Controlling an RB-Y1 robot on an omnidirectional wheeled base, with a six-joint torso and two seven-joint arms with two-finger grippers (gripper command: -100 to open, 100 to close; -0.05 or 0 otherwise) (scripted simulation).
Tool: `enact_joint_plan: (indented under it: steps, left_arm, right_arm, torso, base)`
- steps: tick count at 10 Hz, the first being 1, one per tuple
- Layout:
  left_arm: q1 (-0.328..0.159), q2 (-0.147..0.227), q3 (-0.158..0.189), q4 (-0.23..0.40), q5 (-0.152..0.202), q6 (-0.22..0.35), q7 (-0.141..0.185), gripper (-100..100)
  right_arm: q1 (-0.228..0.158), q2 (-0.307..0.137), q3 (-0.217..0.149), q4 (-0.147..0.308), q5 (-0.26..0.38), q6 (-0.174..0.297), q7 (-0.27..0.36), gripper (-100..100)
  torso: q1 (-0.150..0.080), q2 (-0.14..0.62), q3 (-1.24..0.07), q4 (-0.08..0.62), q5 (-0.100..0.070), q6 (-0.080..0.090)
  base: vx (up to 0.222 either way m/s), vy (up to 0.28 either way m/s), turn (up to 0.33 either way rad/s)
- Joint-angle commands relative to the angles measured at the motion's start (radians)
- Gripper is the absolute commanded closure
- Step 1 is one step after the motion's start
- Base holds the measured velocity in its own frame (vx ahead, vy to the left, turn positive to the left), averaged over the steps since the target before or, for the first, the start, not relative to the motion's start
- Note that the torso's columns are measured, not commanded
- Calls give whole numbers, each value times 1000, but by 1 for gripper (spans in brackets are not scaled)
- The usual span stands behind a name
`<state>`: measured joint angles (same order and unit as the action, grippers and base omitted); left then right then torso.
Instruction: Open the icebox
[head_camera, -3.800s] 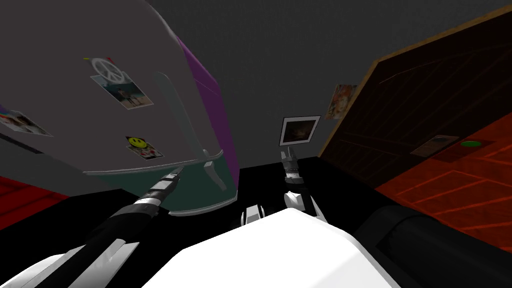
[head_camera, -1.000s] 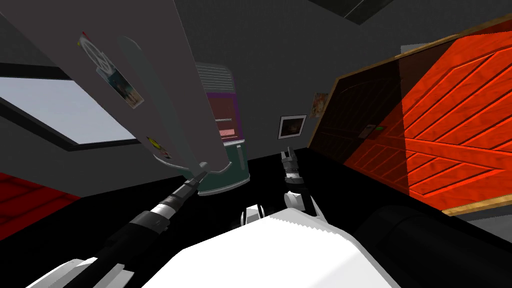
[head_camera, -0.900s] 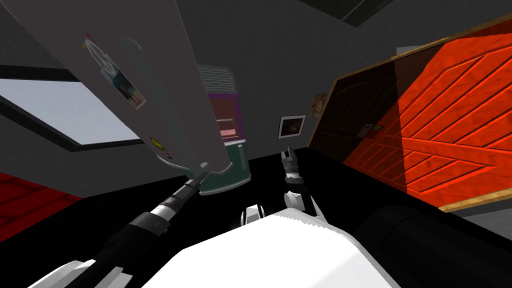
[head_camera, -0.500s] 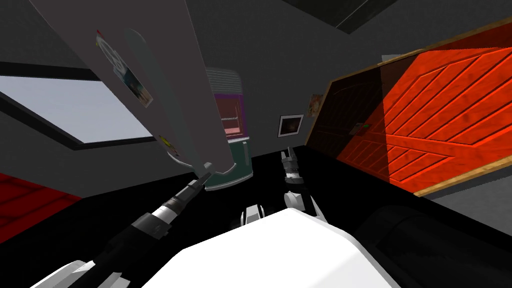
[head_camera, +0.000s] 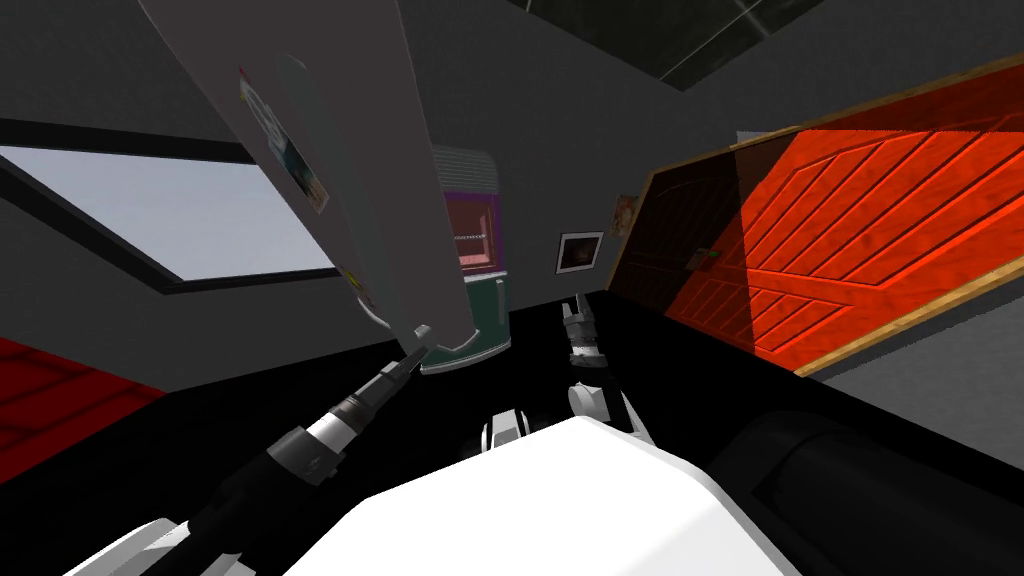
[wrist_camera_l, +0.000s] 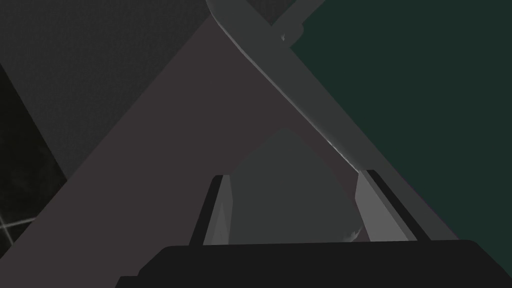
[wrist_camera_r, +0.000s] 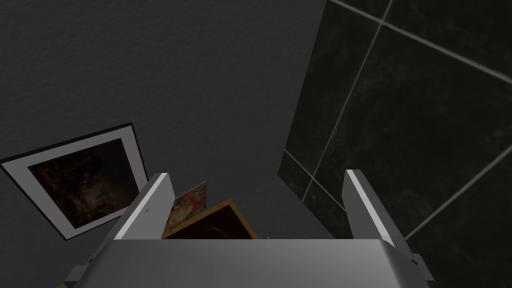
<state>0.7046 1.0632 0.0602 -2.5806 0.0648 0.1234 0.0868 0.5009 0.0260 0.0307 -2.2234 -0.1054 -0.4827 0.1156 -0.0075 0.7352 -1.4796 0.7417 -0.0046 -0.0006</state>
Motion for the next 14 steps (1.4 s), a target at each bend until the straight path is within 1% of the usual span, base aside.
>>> enact_joint_plan:
  steps: [1,2,3,5,6,7,8,10,11,12,13,14]
  left_arm:
    - [0,18,-1,3,2,-26,2,100]
    - [1,37,-2,7,5,-51,5,100]
    - [1,37,-2,7,5,-51,5,100]
    - [1,73,-4,13,9,-103,10,100]
    - [1,73,-4,13,9,-103,10,100]
    - [1,92,-5,16,12,-129,12,100]
    - [1,92,-5,16,12,-129,12,100]
    - [2,129,-7,23,16,-180,17,100]
    - [2,129,-7,23,16,-180,17,100]
    - [2,147,-8,26,19,-206,19,100]
    - [33,171,10,21,34,-199,34,-100]
    - [42,193,39,18,49,-210,46,-100]
  right_arm:
    - [0,0,0,0,0,0,0,0]
    - [0,0,0,0,0,0,0,0]
    - [0,0,0,0,0,0,0,0]
    - [0,0,0,0,0,0,0,0]
    - [0,0,0,0,0,0,0,0]
    - [0,0,0,0,0,0,0,0]
    - [0,0,0,0,0,0,0,0]
    - [0,0,0,0,0,0,0,0]
    - [0,0,0,0,0,0,0,0]
    - [0,0,0,0,0,0,0,0]
    - [0,0,0,0,0,0,0,0]
    - [0,0,0,0,0,0,0,0]
  torso:
    - [4,0,0,-2,1,1]
    - [10,1,1,-1,3,0]
    - [14,3,2,0,4,0]
    - [16,-1,-1,1,4,-1]
    - [15,0,-1,1,4,0]
    - [13,-2,-3,2,2,-1]
    - [14,-3,-5,3,1,-1]
    - [11,-4,-6,3,0,0]
    - [11,-2,-4,3,1,0]
    - [11,-1,-4,4,0,0]
    - [11,-1,-5,5,0,0]
    - [2,-4,-3,0,0,0]
  base:
    - [-71,183,-76]
    - [-109,210,-86]
    - [-106,198,-53]
    - [-108,252,-102]
    - [-121,235,-59]
    - [-115,256,-61]
    - [-106,211,-44]
    - [-126,234,-101]
    - [-109,244,-48]
    - [-102,262,-76]
    - [-42,118,77]
    - [31,-32,205]
